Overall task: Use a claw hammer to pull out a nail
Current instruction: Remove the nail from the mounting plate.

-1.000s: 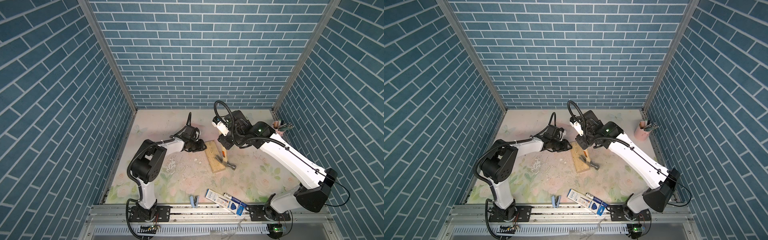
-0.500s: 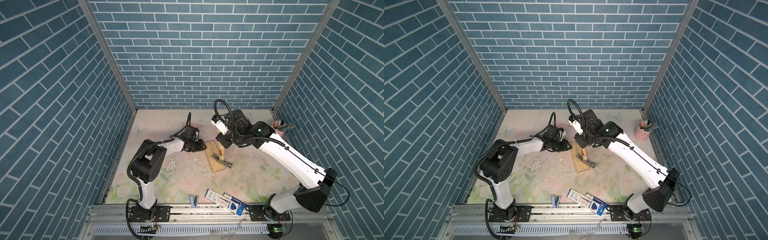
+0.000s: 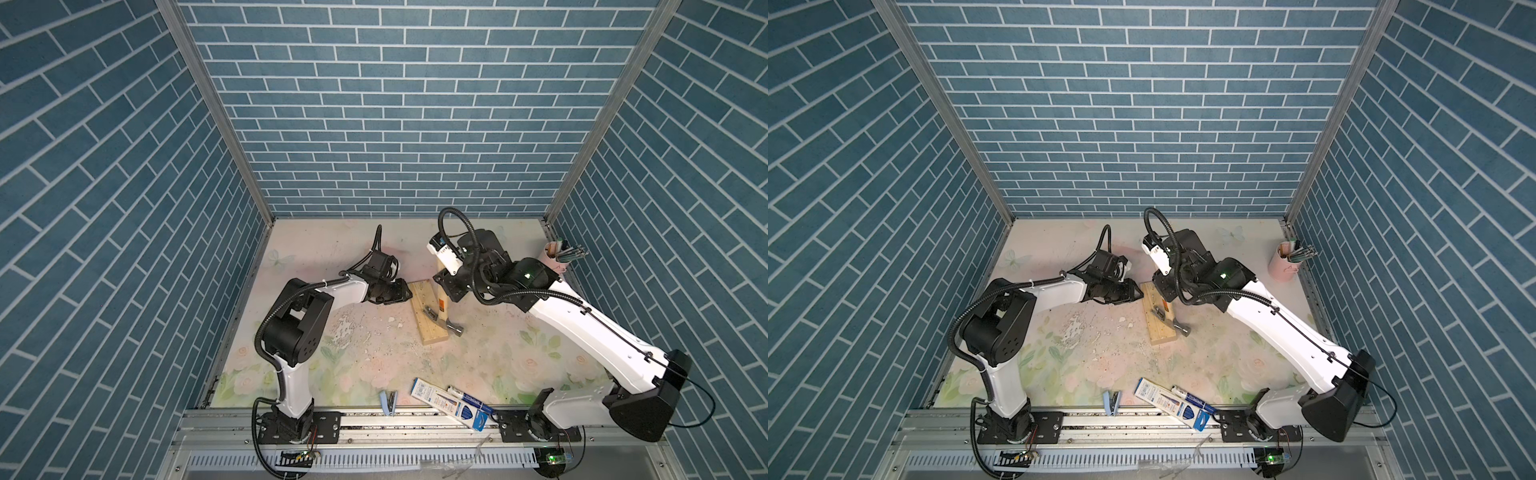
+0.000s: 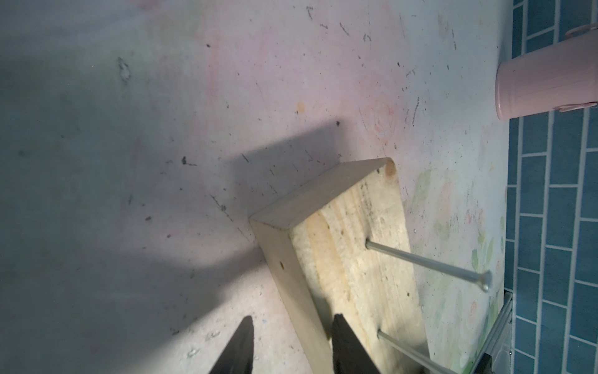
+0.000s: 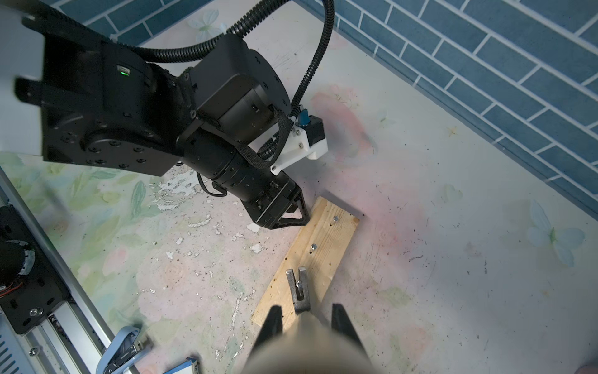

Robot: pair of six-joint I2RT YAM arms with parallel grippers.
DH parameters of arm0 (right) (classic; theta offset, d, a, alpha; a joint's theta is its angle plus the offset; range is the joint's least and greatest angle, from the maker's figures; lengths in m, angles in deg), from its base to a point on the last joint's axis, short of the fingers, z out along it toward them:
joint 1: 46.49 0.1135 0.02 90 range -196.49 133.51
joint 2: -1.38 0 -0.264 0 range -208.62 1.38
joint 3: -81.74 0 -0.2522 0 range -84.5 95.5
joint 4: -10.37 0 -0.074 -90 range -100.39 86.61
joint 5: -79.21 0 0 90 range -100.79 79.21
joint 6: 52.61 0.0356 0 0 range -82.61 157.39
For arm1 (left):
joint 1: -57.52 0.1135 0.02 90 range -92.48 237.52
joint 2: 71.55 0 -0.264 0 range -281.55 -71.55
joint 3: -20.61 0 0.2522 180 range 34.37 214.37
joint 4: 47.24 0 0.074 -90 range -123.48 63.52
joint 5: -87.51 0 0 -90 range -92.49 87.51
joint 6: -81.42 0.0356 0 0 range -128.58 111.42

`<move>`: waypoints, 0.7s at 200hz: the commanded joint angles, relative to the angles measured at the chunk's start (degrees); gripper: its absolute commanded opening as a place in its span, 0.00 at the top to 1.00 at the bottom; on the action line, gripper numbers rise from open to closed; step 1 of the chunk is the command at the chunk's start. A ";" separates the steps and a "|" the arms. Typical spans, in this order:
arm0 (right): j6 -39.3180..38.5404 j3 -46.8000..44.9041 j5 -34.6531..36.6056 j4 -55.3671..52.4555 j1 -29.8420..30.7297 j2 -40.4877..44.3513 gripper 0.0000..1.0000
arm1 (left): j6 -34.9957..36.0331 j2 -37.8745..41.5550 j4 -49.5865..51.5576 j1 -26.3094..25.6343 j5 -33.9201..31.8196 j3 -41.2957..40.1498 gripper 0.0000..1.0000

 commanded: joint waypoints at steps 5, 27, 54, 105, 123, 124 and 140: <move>-0.69 -3.23 2.65 10.17 -0.23 4.36 1.00 | -0.03 -1.38 1.13 0.35 -0.55 1.13 0.59; -0.39 -5.57 2.55 11.42 -0.18 5.62 1.00 | -0.18 -1.60 1.22 0.36 -0.41 1.36 0.59; -0.38 -8.49 2.27 13.11 -0.27 7.39 1.00 | -0.13 -1.90 1.44 0.32 -0.40 1.74 0.59; 0.03 -13.73 1.43 16.34 -0.26 10.90 1.00 | -0.20 -3.24 2.02 0.19 -0.63 2.71 0.59; 0.36 -15.33 1.30 17.38 -0.31 12.11 1.00 | -0.05 -3.40 2.72 0.01 -1.14 2.80 0.59; 0.36 -15.33 1.30 17.38 -0.31 12.11 1.00 | -0.04 -3.40 2.77 -0.03 -1.20 2.81 0.59; 0.74 -16.81 1.51 18.70 -0.29 13.60 1.00 | 0.04 -3.31 3.63 0.00 -2.14 2.60 0.60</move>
